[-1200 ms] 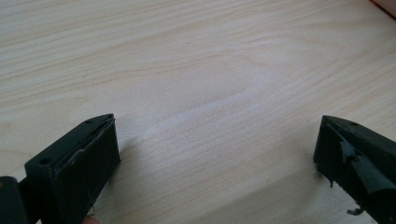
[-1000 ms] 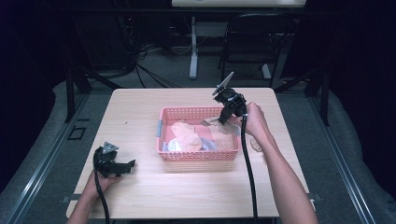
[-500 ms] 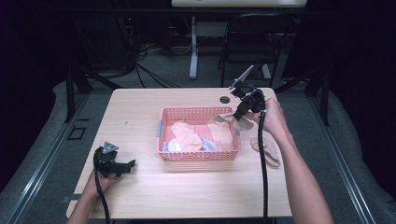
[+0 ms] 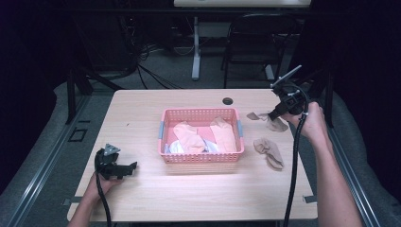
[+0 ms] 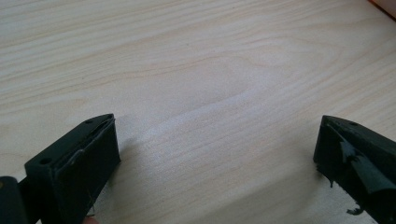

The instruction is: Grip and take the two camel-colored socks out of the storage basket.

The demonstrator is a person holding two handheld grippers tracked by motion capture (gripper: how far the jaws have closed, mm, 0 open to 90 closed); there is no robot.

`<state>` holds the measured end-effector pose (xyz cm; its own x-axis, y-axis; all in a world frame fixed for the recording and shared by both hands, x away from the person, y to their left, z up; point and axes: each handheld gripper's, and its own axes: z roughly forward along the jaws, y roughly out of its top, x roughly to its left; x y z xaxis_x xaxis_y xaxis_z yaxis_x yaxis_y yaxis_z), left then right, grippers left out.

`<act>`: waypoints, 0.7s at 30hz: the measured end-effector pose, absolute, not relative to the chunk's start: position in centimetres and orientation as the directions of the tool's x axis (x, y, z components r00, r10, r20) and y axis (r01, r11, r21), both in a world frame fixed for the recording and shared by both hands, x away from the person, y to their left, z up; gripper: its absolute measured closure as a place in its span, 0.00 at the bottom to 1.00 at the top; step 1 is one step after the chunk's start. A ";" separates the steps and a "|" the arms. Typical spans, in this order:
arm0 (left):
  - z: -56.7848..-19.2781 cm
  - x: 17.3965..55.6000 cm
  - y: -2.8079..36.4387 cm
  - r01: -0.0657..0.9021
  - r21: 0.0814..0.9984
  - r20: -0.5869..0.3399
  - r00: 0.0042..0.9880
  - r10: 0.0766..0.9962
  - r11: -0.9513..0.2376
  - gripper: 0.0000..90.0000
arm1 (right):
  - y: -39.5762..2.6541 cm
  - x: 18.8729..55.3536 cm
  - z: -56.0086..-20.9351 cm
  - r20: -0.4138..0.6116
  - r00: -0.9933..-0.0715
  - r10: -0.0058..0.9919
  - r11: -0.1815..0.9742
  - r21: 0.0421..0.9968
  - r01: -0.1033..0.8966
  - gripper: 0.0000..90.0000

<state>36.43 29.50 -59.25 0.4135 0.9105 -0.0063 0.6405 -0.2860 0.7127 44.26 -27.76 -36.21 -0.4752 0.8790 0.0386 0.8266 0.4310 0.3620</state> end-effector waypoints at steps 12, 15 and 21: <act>-59.3 36.4 29.5 0.641 0.713 -0.006 0.413 0.911 -0.285 0.00 | -30.6 44.1 -39.4 0.029 -0.412 0.911 0.383 0.317 0.868 0.96; -59.3 36.4 29.5 0.641 0.713 -0.006 0.413 0.911 -0.285 0.00 | -30.8 44.2 -40.4 0.031 -0.404 0.914 0.376 0.309 0.874 0.96; -59.3 36.4 29.5 0.641 0.713 -0.006 0.412 0.911 -0.285 0.00 | -30.7 44.8 -44.1 0.042 -0.403 0.914 0.378 0.270 0.885 0.96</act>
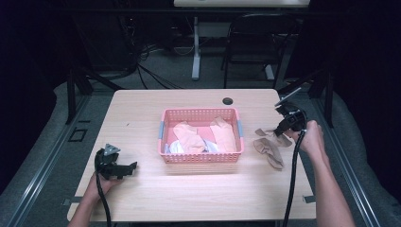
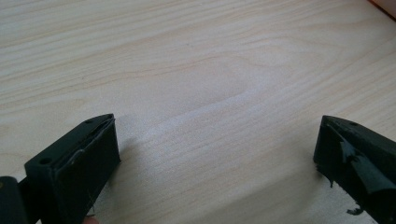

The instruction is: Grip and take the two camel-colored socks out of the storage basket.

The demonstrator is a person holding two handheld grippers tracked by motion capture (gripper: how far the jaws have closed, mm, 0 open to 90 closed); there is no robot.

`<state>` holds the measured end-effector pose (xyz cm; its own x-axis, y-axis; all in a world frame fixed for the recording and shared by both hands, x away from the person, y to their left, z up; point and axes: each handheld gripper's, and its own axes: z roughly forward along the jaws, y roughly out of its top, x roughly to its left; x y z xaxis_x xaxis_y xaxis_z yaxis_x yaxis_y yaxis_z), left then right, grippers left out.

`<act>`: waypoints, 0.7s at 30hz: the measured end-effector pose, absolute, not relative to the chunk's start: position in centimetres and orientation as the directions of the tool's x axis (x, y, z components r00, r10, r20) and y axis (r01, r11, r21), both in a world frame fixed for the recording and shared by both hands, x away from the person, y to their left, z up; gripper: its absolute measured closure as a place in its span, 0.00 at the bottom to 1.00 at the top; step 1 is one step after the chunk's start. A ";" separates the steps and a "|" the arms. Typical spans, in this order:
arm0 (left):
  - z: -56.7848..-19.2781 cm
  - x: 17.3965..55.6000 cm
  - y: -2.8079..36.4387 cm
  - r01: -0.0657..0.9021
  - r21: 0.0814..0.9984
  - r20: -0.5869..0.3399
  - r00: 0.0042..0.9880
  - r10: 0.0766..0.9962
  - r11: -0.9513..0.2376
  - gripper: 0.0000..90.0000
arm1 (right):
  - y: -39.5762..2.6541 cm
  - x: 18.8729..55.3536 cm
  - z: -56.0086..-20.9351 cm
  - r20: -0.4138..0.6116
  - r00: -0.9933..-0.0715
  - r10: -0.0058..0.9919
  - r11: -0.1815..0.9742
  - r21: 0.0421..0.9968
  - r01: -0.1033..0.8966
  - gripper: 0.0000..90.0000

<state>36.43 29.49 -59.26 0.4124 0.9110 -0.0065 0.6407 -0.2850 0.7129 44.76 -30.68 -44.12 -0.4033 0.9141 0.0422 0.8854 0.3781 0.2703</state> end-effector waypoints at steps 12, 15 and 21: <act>-59.3 36.4 29.5 0.640 0.714 -0.006 0.411 0.912 -0.284 0.00 | -30.4 45.7 -50.4 0.067 -0.360 0.930 0.339 0.214 0.916 0.95; -59.3 36.4 29.5 0.640 0.714 -0.005 0.408 0.913 -0.282 0.00 | -30.5 45.6 -50.8 0.080 -0.366 0.927 0.343 0.212 0.915 0.89; -59.3 36.4 29.5 0.641 0.714 -0.006 0.408 0.913 -0.282 0.00 | -30.8 45.1 -49.7 0.083 -0.375 0.923 0.348 0.230 0.909 0.64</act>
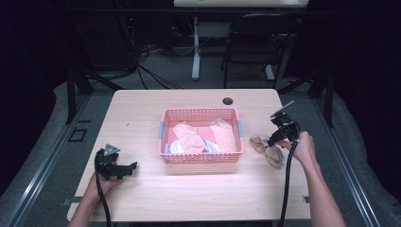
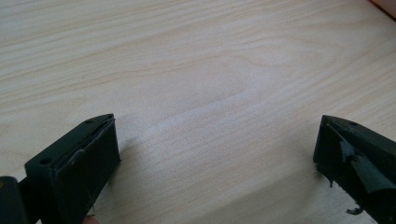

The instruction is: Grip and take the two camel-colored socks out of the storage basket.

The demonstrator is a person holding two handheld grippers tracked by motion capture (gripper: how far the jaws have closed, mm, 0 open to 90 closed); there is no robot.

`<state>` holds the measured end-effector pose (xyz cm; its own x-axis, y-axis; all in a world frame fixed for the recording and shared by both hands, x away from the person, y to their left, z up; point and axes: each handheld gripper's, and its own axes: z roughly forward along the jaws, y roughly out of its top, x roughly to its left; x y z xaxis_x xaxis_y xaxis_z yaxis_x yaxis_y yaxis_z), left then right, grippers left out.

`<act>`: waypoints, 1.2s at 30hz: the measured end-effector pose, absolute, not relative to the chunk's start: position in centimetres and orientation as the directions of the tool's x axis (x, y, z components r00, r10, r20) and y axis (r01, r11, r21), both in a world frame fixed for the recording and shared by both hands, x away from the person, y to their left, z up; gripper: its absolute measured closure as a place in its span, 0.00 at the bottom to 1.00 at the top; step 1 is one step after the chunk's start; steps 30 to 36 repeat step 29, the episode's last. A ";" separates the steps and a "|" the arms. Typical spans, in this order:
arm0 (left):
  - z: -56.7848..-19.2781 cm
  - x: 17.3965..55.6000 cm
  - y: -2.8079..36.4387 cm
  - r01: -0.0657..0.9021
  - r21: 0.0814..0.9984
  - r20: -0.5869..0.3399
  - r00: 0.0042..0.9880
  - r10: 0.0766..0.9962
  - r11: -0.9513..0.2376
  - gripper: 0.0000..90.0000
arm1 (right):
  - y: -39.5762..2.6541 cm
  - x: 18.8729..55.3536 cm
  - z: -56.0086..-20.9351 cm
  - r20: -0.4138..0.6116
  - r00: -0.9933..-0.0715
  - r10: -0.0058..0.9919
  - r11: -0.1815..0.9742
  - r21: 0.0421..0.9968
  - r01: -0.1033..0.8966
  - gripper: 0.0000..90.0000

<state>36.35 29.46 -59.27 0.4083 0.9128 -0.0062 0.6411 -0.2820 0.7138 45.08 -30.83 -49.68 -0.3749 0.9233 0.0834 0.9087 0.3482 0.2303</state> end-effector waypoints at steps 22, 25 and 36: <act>-59.3 36.4 29.5 0.641 0.714 -0.006 0.409 0.912 -0.283 0.00 | -35.1 37.2 -51.1 0.115 -0.365 0.924 0.325 0.264 0.908 0.01; -59.3 36.3 29.5 0.641 0.713 -0.005 0.410 0.912 -0.284 0.00 | -35.4 37.0 -51.6 0.118 -0.338 0.934 0.299 0.261 0.918 0.01; -59.3 36.3 29.5 0.642 0.712 -0.005 0.410 0.912 -0.284 0.00 | -35.8 37.2 -51.9 0.122 -0.345 0.931 0.309 0.240 0.920 0.01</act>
